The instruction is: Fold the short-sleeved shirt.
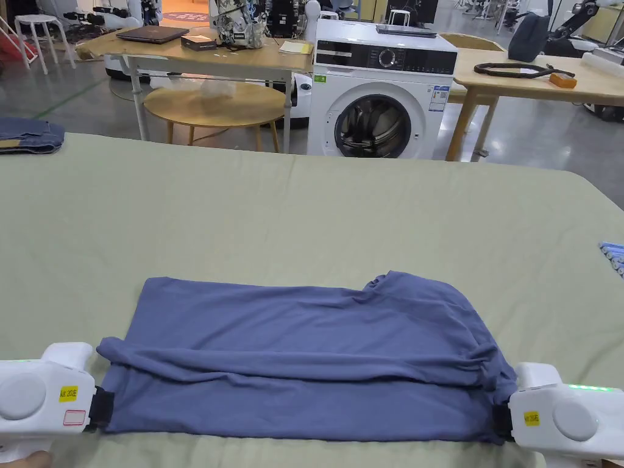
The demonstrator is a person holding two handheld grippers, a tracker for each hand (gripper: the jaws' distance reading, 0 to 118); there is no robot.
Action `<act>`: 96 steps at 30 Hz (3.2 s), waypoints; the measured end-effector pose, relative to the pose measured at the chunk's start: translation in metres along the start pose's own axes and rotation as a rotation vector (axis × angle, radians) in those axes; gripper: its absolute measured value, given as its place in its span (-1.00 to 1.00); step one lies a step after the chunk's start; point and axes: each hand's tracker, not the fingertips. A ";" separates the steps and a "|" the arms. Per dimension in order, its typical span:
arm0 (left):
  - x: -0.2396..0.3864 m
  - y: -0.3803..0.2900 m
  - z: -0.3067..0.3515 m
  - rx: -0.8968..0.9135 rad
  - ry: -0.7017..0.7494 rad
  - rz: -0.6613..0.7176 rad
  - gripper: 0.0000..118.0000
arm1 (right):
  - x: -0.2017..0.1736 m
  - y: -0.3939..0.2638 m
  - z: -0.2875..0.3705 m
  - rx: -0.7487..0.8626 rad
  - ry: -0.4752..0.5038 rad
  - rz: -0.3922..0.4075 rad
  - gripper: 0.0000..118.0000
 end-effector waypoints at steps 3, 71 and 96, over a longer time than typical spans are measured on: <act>0.001 0.004 0.013 0.029 -0.012 0.004 -0.95 | -0.001 0.005 0.021 0.035 0.012 0.004 -0.93; 0.058 -0.002 0.099 0.783 0.094 -0.043 -1.00 | -0.163 -0.015 0.129 0.849 0.026 0.074 -1.00; -0.011 0.150 -0.093 -0.127 0.076 0.050 -0.35 | -0.134 0.009 0.046 0.595 -0.046 0.105 -1.00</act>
